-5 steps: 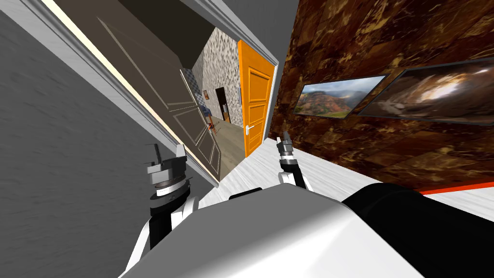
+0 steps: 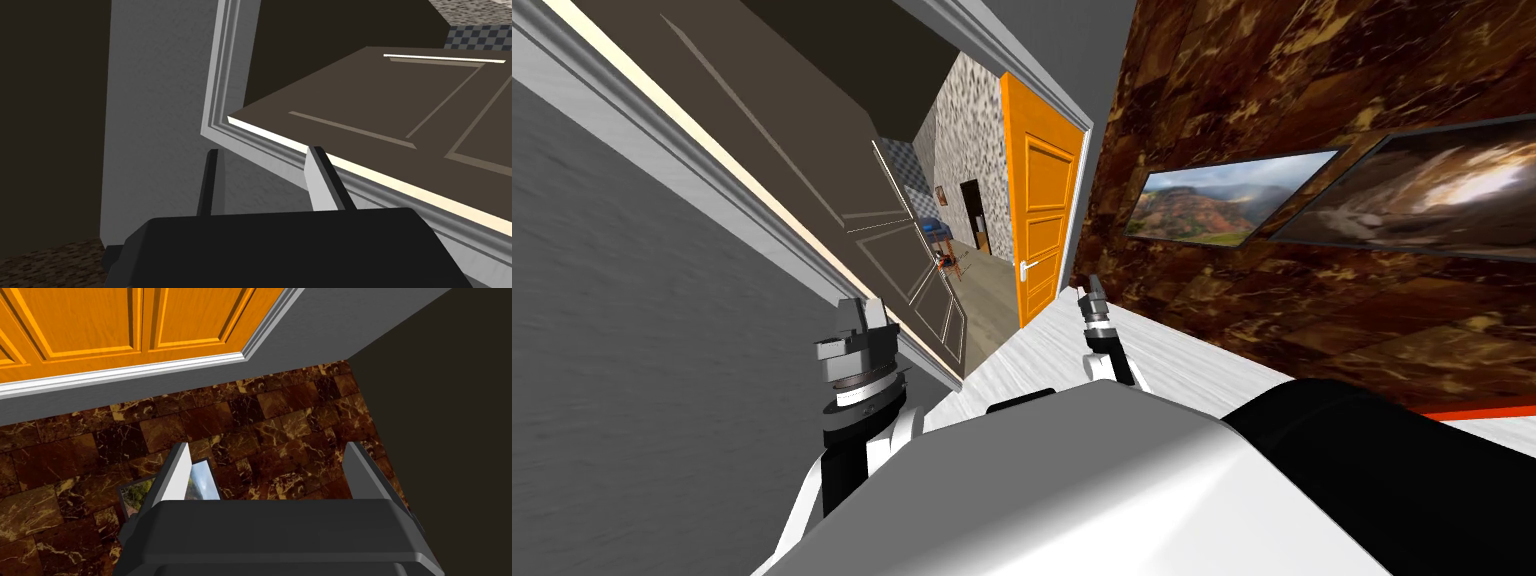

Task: Push the door open

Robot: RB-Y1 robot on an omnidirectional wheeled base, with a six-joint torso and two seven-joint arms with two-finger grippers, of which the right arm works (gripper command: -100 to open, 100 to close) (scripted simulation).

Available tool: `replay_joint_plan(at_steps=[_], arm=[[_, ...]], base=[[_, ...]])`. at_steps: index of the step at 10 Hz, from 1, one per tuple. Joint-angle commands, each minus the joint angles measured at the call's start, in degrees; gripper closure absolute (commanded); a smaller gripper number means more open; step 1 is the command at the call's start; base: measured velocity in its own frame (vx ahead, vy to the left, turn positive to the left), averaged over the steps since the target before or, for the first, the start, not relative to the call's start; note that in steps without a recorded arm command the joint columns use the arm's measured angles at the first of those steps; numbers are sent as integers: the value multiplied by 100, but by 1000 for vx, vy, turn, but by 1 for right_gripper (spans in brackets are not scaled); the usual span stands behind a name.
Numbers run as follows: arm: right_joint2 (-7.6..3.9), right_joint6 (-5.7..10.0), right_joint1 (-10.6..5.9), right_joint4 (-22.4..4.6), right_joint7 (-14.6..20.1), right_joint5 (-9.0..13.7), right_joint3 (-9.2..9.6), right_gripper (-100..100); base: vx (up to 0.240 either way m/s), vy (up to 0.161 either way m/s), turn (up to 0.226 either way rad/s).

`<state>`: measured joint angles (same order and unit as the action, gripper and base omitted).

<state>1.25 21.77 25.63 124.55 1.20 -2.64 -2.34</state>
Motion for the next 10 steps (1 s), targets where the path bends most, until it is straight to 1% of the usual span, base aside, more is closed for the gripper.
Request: replay_joint_plan(at_steps=[1,3,6,10], arm=[[-54,16,-123,-206,30,12,17,-100],[-107,34,-298,-487,57,17,55,-100],[-188,66,-609,-985,104,25,121,-100],[-291,115,-1091,-1709,178,39,224,-100]], base=[[47,-94,52],[66,-86,40],[78,-97,51],[82,-107,64]])
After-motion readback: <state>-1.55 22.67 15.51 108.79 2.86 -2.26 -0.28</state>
